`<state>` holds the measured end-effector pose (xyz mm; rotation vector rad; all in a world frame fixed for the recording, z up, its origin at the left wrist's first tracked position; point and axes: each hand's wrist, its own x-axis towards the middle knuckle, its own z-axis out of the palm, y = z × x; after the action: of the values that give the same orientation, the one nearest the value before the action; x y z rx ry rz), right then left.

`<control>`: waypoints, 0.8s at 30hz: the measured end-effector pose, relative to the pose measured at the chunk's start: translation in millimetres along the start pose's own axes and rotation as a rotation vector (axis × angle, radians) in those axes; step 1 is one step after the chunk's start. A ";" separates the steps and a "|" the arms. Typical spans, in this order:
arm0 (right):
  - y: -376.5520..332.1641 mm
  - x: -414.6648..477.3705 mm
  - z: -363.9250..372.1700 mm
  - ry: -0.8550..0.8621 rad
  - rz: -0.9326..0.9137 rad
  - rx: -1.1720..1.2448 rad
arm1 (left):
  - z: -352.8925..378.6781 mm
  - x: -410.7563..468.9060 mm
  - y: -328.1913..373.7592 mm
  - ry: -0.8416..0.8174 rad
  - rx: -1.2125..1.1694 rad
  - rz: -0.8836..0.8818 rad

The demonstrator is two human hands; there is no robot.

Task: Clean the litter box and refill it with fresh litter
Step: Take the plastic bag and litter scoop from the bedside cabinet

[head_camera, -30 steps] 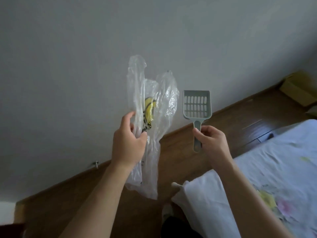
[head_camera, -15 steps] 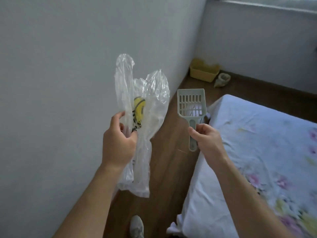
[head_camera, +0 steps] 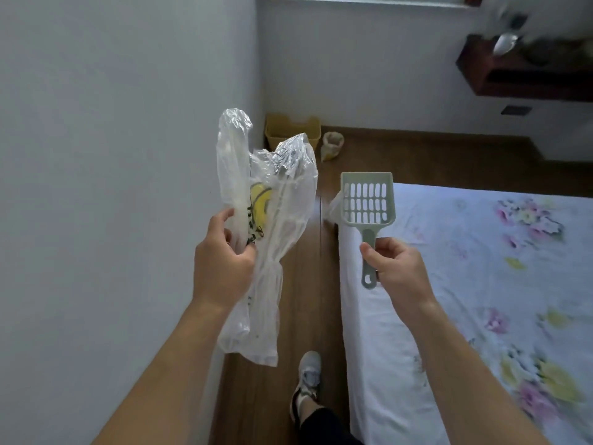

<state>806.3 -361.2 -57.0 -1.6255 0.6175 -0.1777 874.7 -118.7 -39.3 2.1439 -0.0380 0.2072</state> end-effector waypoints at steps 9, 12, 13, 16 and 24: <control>-73.2 210.9 30.1 0.006 0.022 -0.020 | 76.9 207.9 27.4 0.007 -0.003 -0.011; -97.5 274.7 46.1 -0.001 0.022 -0.021 | 97.0 276.8 33.3 0.015 0.007 -0.016; -104.4 298.1 52.2 -0.004 0.024 -0.023 | 105.8 301.4 33.8 0.018 0.006 -0.015; -121.7 371.5 71.5 0.001 0.007 -0.036 | 137.7 377.5 30.4 0.024 -0.006 -0.005; -168.6 553.9 100.4 0.053 0.017 -0.048 | 224.6 576.8 39.7 -0.049 0.001 0.012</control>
<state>1366.5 -538.1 -42.9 -1.6659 0.6798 -0.1953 1468.7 -297.1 -32.8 2.1503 -0.0794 0.1618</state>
